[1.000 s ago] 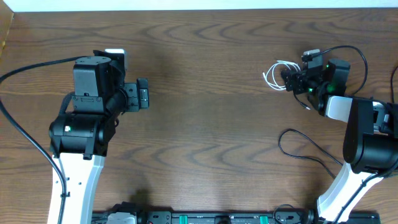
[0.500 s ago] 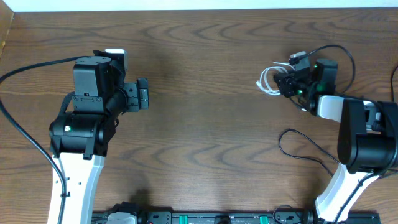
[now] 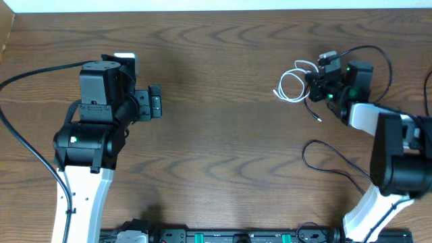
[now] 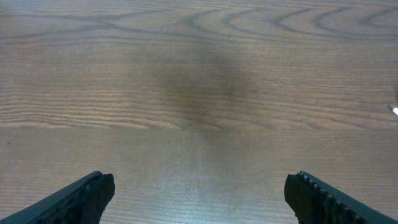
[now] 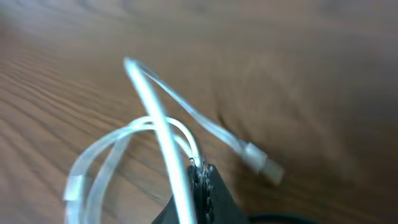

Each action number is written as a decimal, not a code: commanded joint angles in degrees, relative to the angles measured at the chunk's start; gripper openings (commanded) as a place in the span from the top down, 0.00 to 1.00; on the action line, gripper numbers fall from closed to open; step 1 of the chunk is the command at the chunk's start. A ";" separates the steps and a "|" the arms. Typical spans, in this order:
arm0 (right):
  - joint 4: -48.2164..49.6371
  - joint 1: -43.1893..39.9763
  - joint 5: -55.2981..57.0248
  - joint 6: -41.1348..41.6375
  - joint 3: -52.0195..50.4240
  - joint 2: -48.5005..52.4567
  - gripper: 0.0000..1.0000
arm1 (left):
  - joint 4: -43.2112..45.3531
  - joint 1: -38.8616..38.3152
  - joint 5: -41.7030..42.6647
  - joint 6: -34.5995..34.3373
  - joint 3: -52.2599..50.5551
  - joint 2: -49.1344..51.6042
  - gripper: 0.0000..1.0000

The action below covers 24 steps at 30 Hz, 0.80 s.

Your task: Untangle cables

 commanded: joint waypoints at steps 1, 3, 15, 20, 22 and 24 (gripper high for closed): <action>-3.02 0.39 -4.17 0.83 0.48 -9.18 0.99 | 0.04 0.04 0.11 0.35 0.52 0.00 0.08; -8.46 0.90 -4.13 0.50 0.48 -14.75 0.99 | 0.04 0.04 0.11 0.35 0.52 0.00 0.08; -44.15 1.42 -3.93 -6.49 0.48 -25.75 0.99 | 0.04 0.04 0.11 0.35 0.52 -0.02 0.08; -54.18 3.93 -3.87 -14.73 0.48 -25.75 0.99 | 0.04 0.04 0.11 0.35 0.52 0.00 0.08; -55.06 5.05 -3.89 -17.05 0.48 -25.75 0.99 | 0.04 0.04 0.11 0.35 0.52 0.00 0.07; -55.28 6.95 -3.91 -20.22 0.48 -25.75 0.99 | 0.04 0.04 0.11 0.35 0.52 0.00 0.07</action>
